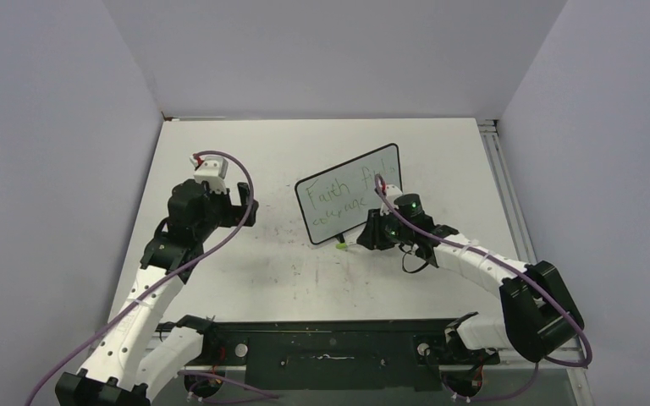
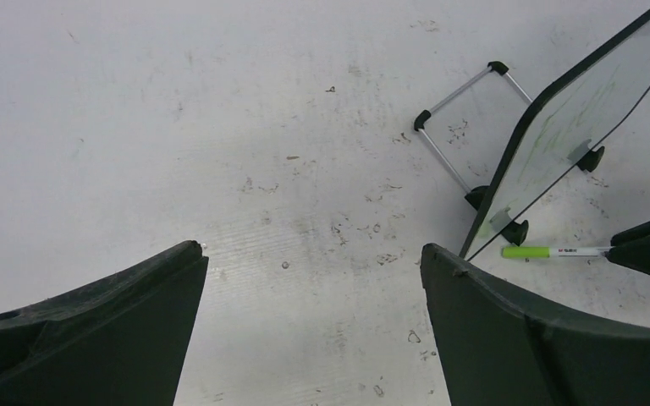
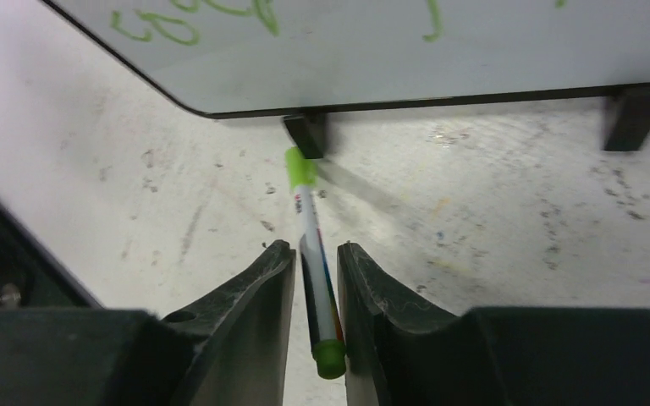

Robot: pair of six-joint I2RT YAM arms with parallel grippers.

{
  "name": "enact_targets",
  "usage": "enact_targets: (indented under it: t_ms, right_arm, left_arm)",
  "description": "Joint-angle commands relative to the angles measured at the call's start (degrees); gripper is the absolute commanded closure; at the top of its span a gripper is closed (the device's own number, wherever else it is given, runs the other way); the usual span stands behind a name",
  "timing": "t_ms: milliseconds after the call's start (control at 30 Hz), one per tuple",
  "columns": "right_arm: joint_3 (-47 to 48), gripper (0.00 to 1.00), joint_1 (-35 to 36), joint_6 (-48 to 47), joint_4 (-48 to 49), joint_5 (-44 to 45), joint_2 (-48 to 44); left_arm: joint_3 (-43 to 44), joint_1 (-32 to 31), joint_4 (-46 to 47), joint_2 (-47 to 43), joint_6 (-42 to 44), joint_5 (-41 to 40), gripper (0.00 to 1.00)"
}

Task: Write a sentence on the whiteboard
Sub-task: Place the whiteboard marker at the center of the board, then reset both arms

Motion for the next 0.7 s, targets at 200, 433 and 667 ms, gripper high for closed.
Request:
enact_targets:
  t_ms: [200,433,667]
  right_arm:
    - [-2.51,0.47,0.05,1.6,-1.82,17.33,-3.24]
    - [-1.05,0.23,-0.25,1.3,-4.31,25.25,-8.16]
    - [2.37,0.01,-3.86,-1.31,-5.76,34.44,-12.9]
  left_arm:
    - [2.69,2.45,-0.01,-1.14,-0.13,-2.79,0.03]
    - [2.08,8.66,-0.62,-2.39,-2.76,-1.75,0.03]
    - [1.89,11.23,0.02,-5.72,-2.14,-5.53,0.04]
